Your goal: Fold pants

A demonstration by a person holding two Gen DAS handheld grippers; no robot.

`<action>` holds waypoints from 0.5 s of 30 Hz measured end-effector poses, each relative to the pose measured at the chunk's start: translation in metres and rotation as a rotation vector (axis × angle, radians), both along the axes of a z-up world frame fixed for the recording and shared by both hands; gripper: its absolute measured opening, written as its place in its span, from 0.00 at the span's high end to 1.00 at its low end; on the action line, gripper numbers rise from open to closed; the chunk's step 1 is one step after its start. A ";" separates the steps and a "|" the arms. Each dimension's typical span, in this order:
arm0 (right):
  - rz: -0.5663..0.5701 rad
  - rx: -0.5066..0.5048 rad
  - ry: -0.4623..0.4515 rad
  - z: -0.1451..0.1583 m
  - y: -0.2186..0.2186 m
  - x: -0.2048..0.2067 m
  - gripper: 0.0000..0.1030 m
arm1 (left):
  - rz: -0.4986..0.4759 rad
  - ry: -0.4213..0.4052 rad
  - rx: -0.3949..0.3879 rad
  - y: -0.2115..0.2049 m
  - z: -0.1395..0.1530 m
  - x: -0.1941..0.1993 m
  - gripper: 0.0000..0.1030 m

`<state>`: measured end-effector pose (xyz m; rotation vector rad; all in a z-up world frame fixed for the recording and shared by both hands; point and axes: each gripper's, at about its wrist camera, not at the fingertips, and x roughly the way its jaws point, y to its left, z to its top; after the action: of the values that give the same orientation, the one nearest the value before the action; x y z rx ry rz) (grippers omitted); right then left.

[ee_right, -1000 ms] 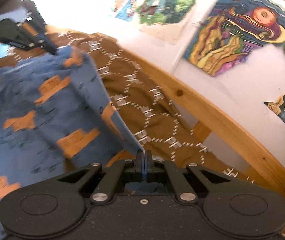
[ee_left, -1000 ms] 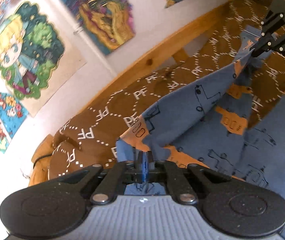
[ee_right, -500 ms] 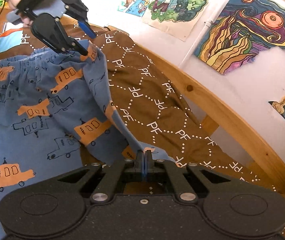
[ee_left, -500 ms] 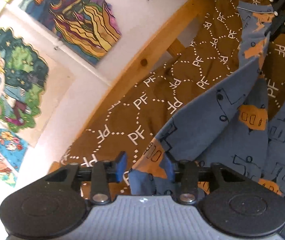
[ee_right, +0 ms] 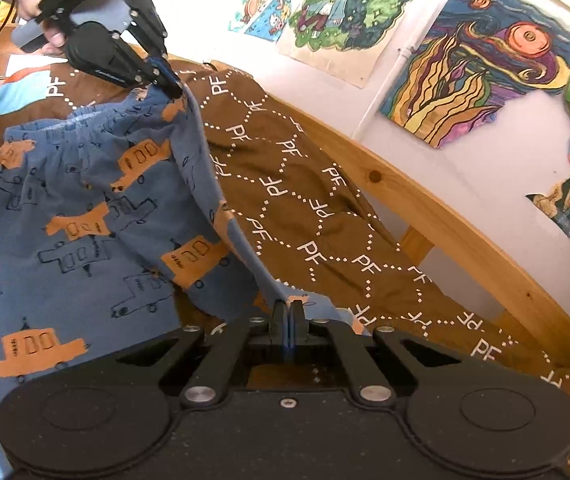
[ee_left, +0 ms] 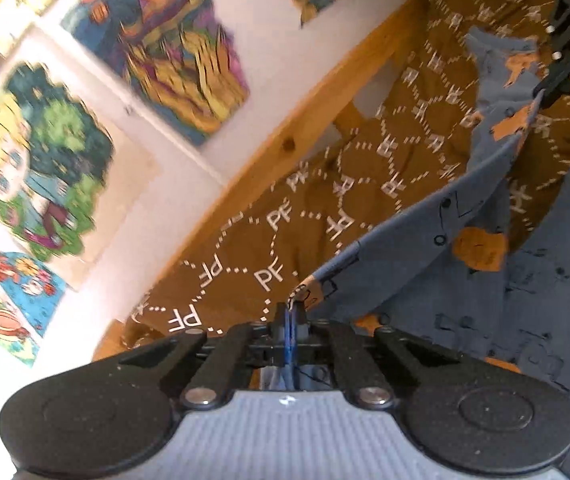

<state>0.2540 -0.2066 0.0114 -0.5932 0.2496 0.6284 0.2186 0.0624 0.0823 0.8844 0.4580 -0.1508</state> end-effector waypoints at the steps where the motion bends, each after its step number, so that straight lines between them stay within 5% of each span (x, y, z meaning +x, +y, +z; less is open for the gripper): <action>1: 0.003 -0.003 -0.003 -0.001 -0.003 -0.006 1.00 | -0.015 -0.015 0.009 -0.002 -0.003 -0.013 0.99; 6: 0.021 -0.028 -0.012 -0.009 -0.017 -0.049 1.00 | -0.073 -0.038 0.034 -0.014 -0.026 -0.081 0.99; 15: 0.039 -0.141 -0.026 -0.058 -0.006 -0.122 1.00 | -0.032 0.101 0.044 -0.017 -0.089 -0.128 0.99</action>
<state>0.1317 -0.2130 -0.0464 -0.7429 0.2599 0.6438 0.0905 0.0453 -0.0063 0.9307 0.5426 -0.2160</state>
